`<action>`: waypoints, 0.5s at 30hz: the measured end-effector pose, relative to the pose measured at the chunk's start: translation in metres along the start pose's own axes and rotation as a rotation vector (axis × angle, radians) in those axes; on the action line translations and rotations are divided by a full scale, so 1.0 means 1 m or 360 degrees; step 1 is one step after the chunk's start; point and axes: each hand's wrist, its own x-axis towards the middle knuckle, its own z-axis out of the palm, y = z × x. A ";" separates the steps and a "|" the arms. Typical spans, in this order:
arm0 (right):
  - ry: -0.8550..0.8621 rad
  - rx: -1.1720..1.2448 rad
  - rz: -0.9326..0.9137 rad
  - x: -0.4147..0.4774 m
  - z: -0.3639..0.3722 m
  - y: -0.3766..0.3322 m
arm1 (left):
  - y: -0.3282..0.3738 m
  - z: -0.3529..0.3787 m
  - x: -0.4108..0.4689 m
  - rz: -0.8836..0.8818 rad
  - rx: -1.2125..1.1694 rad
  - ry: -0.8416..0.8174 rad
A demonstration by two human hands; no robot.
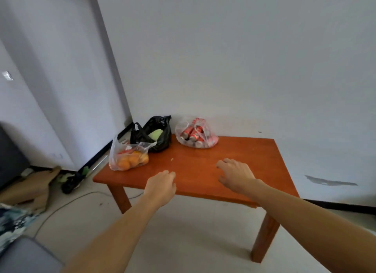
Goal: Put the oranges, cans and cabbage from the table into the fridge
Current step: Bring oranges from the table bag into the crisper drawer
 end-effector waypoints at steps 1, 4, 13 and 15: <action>-0.0023 0.0009 -0.0044 0.023 0.005 -0.007 | -0.016 0.000 0.010 -0.0041 -0.0003 0.0000; -0.0046 0.0014 -0.0179 0.090 0.020 -0.032 | -0.069 0.002 0.032 -0.0192 -0.0041 0.0039; -0.0139 0.0066 -0.0462 0.254 0.085 -0.152 | -0.242 0.022 0.086 -0.0433 0.0032 -0.0018; -0.0163 0.0078 -0.0446 0.292 0.102 -0.178 | -0.285 0.026 0.106 -0.0409 0.0027 -0.0018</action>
